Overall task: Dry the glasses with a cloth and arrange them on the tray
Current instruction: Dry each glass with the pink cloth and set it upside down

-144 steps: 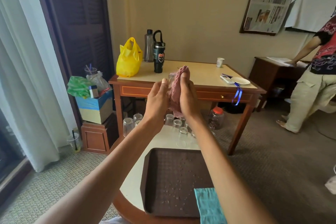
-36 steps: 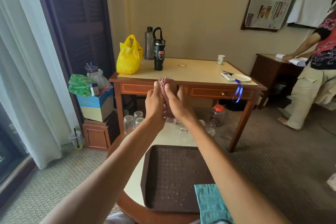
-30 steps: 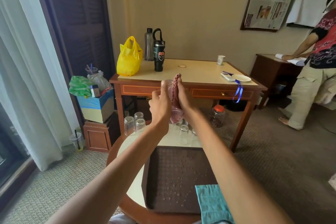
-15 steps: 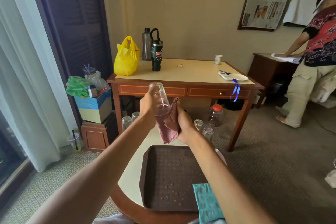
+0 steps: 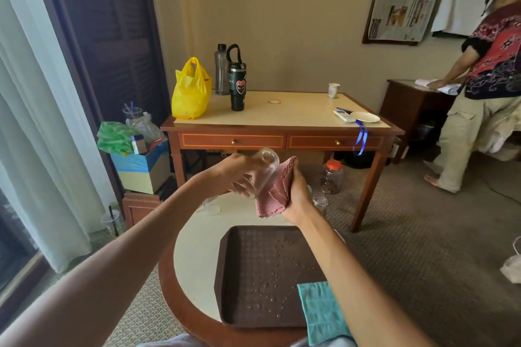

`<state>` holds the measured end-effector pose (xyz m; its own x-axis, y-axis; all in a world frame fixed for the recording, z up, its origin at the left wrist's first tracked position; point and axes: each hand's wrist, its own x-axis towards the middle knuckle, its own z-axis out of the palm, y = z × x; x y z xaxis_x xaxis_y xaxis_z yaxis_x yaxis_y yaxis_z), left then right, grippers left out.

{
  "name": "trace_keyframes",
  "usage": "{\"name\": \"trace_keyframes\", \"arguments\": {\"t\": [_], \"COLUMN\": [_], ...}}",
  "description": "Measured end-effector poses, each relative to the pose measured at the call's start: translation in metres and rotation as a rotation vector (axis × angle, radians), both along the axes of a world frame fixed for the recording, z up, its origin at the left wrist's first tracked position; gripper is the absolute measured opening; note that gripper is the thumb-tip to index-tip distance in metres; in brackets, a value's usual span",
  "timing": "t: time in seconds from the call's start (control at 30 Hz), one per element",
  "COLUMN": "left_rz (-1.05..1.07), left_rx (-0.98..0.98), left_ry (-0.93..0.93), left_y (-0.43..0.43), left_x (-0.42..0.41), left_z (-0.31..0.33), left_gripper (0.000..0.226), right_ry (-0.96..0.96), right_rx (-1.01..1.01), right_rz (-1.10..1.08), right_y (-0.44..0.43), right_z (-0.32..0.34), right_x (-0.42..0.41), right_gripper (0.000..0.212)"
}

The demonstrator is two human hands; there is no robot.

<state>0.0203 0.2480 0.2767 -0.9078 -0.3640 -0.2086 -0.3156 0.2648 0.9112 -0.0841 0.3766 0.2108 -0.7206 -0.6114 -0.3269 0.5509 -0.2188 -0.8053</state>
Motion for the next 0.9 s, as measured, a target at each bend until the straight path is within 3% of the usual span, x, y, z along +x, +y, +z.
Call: {"name": "trace_keyframes", "arguments": {"t": [0.1,0.13,0.2,0.27,0.37,0.43,0.5,0.57,0.7,0.77,0.9], "left_rz": [-0.026,-0.022,0.016,0.099,0.212,0.308,0.352,0.362,0.395,0.399,0.287], "left_rx": [-0.290,-0.323,-0.309,-0.216,-0.018,0.197,0.401,0.434,0.054,-0.280,-0.899], "left_ry": [-0.005,0.015,0.094,0.178,0.209,0.141,0.044,0.027,0.189,0.328,0.681], "left_y": [0.004,0.005,0.005,0.004,0.009,0.015,0.020,0.023,0.028,0.027,0.032], "left_x": [-0.005,-0.007,-0.011,-0.014,-0.018,-0.018,-0.014,-0.012,-0.021,-0.022,-0.012], "left_z": [0.002,0.005,0.007,0.006,0.003,0.000,0.000,0.000,0.000,-0.005,-0.009], "left_gripper": [0.038,0.040,0.038,0.038,0.049,0.033,0.023,0.024,0.045,0.052,0.036], "right_ry": [0.086,0.099,0.142,0.231,0.447,0.591,0.732,0.821,0.749,0.556,0.190], "right_rx": [0.035,0.054,0.086,0.091,0.106,0.109,0.093,0.051,-0.016,-0.036,-0.030], "right_rz": [-0.030,-0.032,-0.050,-0.055,-0.086,-0.110,-0.159,-0.227,-0.177,-0.004,0.371], "right_y": [-0.001,-0.002,-0.001,0.001,-0.005,-0.009,-0.006,-0.002,0.001,0.002,0.018], "right_z": [0.004,0.004,0.005,0.006,0.008,0.007,0.006,0.005,0.010,0.016,0.024], "right_x": [-0.001,-0.003,-0.004,-0.004,0.007,0.016,0.022,0.025,0.022,0.014,0.001], "right_gripper": [0.081,0.086,0.076,0.065,0.078,0.083,0.067,0.048,0.060,0.068,0.052]}}
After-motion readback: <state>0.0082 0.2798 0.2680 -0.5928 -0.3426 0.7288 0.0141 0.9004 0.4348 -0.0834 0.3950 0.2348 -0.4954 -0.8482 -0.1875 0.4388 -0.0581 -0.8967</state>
